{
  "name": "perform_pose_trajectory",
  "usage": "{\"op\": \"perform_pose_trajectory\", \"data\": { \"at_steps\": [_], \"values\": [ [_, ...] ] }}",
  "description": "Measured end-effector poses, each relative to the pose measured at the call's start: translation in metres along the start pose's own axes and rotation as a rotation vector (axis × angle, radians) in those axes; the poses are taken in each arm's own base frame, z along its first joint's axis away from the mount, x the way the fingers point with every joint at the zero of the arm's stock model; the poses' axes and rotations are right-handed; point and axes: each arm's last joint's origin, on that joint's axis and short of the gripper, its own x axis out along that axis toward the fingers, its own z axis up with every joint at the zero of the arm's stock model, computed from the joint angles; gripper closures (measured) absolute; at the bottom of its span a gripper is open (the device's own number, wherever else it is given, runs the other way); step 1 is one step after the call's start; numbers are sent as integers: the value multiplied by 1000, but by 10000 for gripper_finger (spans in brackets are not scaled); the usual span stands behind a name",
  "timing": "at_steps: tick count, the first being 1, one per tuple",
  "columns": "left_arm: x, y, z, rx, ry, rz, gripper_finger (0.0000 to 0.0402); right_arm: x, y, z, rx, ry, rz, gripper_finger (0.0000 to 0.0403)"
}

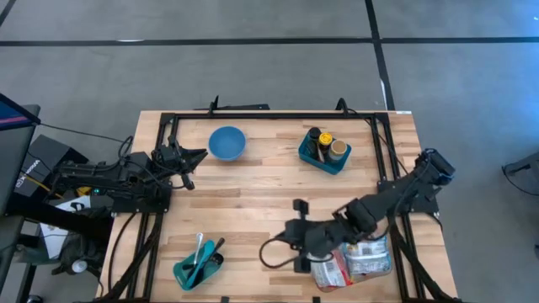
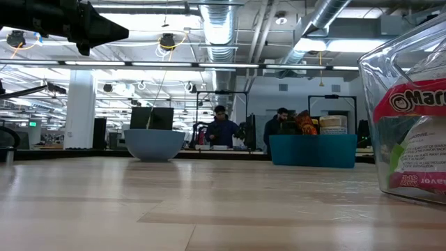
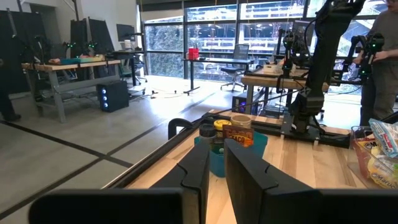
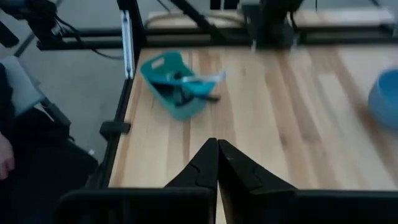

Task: Pick & Place Food Item
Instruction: Return to Home Position

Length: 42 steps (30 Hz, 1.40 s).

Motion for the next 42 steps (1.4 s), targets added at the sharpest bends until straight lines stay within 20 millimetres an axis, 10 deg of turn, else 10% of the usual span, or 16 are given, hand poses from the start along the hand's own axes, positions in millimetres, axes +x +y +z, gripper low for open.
{"op": "perform_pose_trajectory", "data": {
  "at_steps": [25,42],
  "values": [
    [0,0,0,-1,0,0,357,41,-110,48,-36,-140,30,403],
    [0,0,0,0,0,0,357,83,-115,35,-44,-77,98,403]
  ]
}}
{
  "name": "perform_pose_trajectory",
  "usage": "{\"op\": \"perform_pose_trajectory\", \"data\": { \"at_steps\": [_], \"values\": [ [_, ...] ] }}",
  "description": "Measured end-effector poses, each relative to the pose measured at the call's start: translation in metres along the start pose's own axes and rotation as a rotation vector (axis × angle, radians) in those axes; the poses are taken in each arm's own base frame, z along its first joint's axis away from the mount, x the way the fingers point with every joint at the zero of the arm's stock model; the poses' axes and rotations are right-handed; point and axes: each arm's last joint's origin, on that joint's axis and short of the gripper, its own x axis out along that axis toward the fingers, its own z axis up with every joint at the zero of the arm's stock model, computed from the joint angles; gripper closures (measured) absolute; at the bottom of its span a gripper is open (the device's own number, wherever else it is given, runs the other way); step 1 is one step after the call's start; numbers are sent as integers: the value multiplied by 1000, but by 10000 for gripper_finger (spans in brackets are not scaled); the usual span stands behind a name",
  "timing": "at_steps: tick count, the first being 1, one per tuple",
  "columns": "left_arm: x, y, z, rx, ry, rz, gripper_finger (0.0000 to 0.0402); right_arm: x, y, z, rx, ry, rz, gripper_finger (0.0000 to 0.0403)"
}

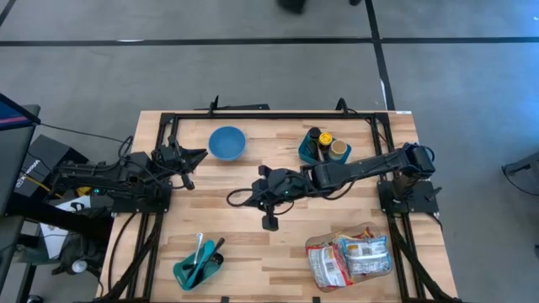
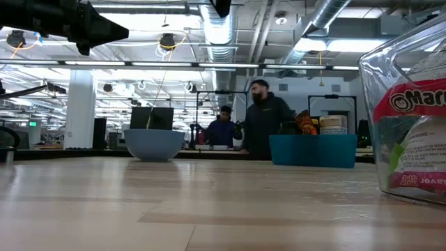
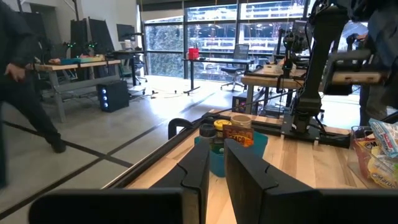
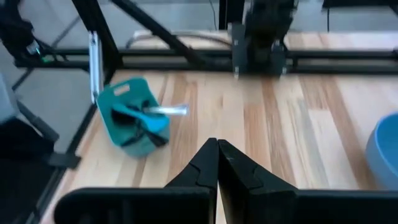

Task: Pick & Place Food Item
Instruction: Return to Home Position

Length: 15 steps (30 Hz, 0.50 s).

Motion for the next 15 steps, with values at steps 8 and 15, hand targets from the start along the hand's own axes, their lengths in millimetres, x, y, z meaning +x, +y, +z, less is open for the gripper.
{"op": "perform_pose_trajectory", "data": {
  "at_steps": [8,15],
  "values": [
    [0,0,0,0,0,0,357,6,-4,5,-29,-82,13,403],
    [0,0,0,0,0,0,357,5,-18,17,-43,-181,68,403]
  ]
}}
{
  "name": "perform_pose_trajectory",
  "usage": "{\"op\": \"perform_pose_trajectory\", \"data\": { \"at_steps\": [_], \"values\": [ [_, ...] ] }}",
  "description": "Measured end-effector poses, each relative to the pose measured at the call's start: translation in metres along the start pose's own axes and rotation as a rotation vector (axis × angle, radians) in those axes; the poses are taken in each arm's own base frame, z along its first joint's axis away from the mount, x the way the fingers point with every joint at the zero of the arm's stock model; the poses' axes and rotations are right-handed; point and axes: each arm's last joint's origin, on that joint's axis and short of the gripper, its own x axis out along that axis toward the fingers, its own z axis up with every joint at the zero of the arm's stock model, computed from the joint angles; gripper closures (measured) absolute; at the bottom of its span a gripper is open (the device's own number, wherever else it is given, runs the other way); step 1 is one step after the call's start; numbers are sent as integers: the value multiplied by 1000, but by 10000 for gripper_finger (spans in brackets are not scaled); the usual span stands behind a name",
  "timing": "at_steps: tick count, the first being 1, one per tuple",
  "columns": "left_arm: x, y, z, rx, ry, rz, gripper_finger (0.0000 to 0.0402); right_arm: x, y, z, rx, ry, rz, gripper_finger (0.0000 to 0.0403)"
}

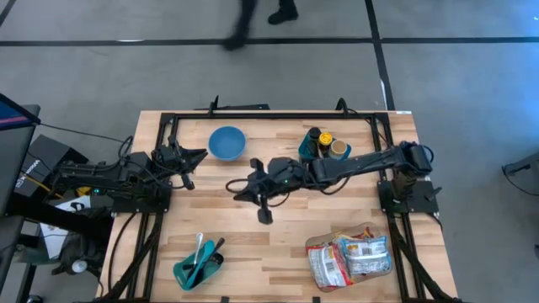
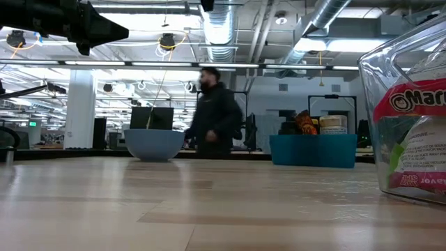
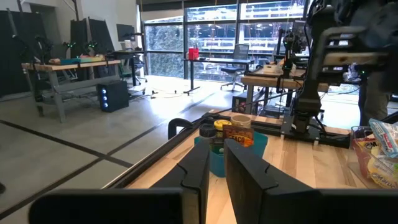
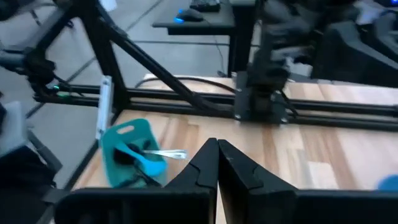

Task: Pick & Place Food Item
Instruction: Return to Home Position

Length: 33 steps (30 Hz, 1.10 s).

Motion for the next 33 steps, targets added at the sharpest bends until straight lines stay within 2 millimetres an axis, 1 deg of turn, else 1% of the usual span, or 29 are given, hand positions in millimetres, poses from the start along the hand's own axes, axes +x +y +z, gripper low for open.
{"op": "perform_pose_trajectory", "data": {
  "at_steps": [8,12,14,17,19,20,21,25,28,33],
  "values": [
    [0,0,0,0,0,0,357,-1,-41,-4,38,25,-90,403],
    [0,0,0,0,0,0,357,2,-54,-9,50,31,-120,403],
    [0,0,0,0,0,0,357,6,-58,-9,50,13,-125,403],
    [0,0,0,1,2,0,357,13,-61,-21,68,63,-129,403],
    [0,0,0,2,3,0,357,24,-63,-26,76,51,-129,403],
    [0,0,0,2,2,0,357,25,-63,-30,86,68,-130,403],
    [0,0,0,2,3,0,357,26,-63,-35,97,102,-131,403],
    [1,-1,-1,5,8,0,357,30,-64,-37,107,98,-130,403],
    [1,-1,-1,6,11,0,357,32,-64,-44,128,142,-132,403],
    [1,-1,-1,6,10,0,357,31,-63,-43,156,141,-131,403]
  ]
}}
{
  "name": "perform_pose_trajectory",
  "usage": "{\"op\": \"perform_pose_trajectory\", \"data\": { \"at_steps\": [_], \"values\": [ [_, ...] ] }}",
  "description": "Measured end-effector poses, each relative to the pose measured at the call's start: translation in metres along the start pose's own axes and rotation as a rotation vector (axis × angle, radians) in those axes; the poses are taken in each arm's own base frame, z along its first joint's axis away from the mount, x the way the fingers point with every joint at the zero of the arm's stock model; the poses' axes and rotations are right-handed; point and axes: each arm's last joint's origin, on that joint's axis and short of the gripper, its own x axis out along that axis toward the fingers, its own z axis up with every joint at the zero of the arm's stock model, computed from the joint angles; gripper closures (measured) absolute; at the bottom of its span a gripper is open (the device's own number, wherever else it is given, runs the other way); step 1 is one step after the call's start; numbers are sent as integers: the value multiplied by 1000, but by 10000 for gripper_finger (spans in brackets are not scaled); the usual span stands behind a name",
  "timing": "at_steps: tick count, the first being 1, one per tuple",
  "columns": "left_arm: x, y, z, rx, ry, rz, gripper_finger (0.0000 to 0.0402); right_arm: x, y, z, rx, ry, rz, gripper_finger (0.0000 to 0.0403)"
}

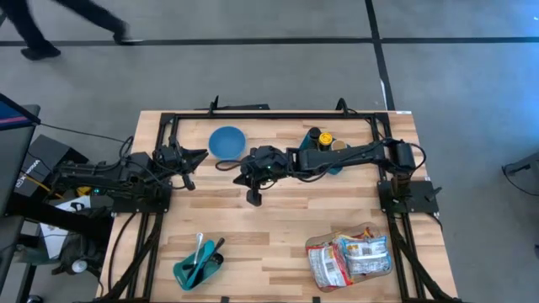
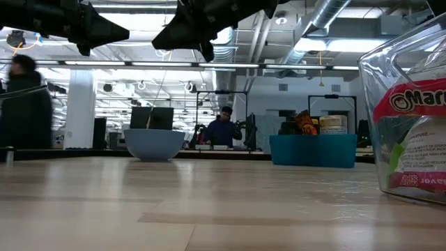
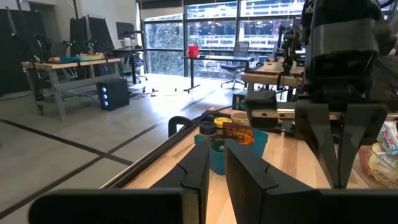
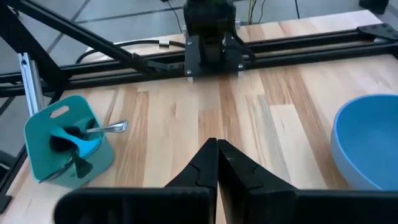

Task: Pick & Place Food Item
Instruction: Return to Home Position

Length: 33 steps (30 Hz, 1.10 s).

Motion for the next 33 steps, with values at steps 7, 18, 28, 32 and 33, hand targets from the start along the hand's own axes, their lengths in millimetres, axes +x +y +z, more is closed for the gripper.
{"op": "perform_pose_trajectory", "data": {
  "at_steps": [7,18,28,32,33],
  "values": [
    [0,0,0,0,0,0,357,-3,0,-1,19,30,-5,403],
    [0,0,0,0,0,0,357,-6,-9,-22,48,250,-48,403],
    [0,0,0,0,0,0,357,-10,-25,-29,58,325,-208,403],
    [0,0,0,0,0,0,357,-12,-25,-34,-38,387,-192,403],
    [0,0,0,0,0,0,357,-13,-25,-36,-40,410,-196,403]
  ]
}}
